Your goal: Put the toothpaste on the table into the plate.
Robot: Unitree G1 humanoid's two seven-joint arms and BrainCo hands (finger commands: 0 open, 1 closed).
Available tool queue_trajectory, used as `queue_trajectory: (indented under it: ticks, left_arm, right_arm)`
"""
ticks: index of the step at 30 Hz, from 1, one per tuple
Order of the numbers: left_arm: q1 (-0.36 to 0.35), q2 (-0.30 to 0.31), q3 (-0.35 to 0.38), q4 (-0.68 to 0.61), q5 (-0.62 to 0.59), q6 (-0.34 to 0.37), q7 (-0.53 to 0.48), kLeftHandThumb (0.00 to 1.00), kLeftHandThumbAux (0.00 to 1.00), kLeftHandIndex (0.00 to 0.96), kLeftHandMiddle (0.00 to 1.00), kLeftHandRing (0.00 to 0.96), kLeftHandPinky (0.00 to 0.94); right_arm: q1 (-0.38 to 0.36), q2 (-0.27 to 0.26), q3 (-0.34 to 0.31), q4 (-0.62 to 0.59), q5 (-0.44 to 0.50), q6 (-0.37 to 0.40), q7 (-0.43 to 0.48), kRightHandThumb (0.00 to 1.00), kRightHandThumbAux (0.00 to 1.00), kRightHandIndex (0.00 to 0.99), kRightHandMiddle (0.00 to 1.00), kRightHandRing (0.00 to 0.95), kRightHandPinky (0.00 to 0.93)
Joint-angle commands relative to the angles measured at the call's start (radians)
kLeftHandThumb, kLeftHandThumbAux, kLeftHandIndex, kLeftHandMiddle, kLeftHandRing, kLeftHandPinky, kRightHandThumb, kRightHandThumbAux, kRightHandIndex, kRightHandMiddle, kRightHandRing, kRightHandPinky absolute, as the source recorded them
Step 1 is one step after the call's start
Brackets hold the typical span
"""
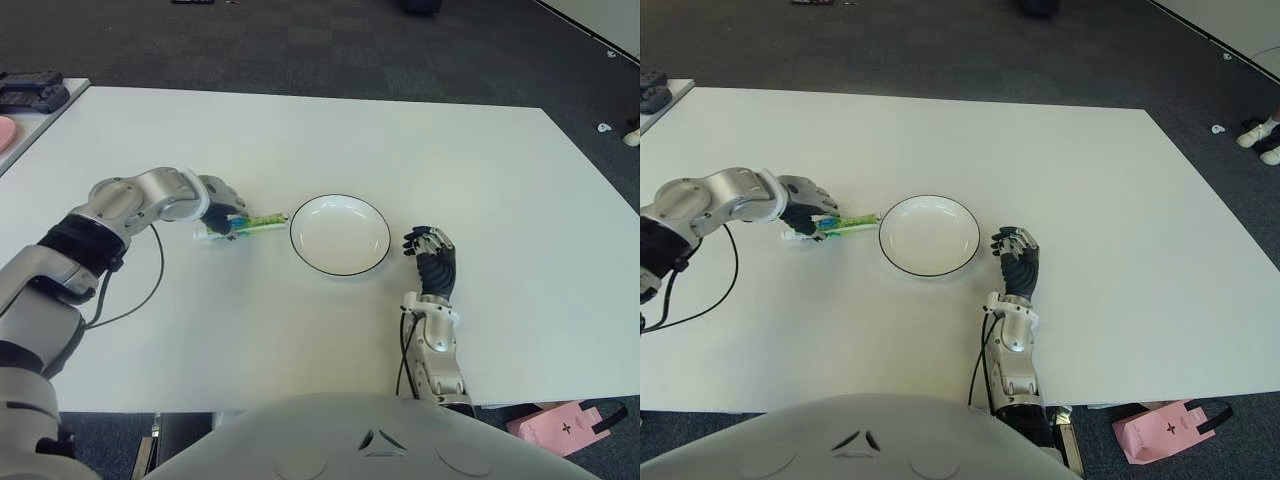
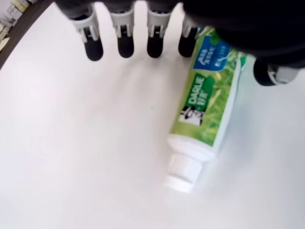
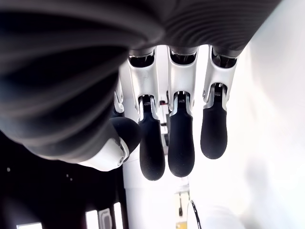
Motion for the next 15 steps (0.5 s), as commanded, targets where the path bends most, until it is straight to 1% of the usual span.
queue_trajectory:
  ticks: [1, 4, 7, 15]
  left_arm:
    - [0.061, -0.008, -0.008, -0.027, -0.006, 0.000, -0.016, 0.465, 0.141, 0.000, 0.000, 0.000, 0.000]
    - [0.075, -0.018, -0.007, -0.034, 0.009, 0.018, -0.004, 0.472, 0.146, 0.000, 0.000, 0.000, 0.000]
    - [0.094, -0.033, -0.013, -0.042, 0.042, 0.055, 0.023, 0.479, 0.155, 0.000, 0.000, 0.000, 0.000]
    - [0.138, -0.055, -0.039, -0.064, 0.123, 0.128, 0.085, 0.460, 0.181, 0.000, 0.000, 0.000, 0.000]
  right_arm:
    - [0.095, 0.078, 0.003, 0.058, 0.013, 0.078, -0.007, 0.706, 0.728, 0.431, 0.546, 0.546, 0.545]
    - [0.097, 0.082, 0.000, 0.051, 0.013, 0.088, -0.015, 0.706, 0.727, 0.431, 0.547, 0.543, 0.539]
    - [0.099, 0.093, -0.004, 0.039, 0.013, 0.104, -0.035, 0.706, 0.727, 0.431, 0.546, 0.537, 0.530]
    - [0.106, 0.086, 0.000, 0.020, 0.018, 0.117, -0.041, 0.706, 0.725, 0.431, 0.547, 0.525, 0.515]
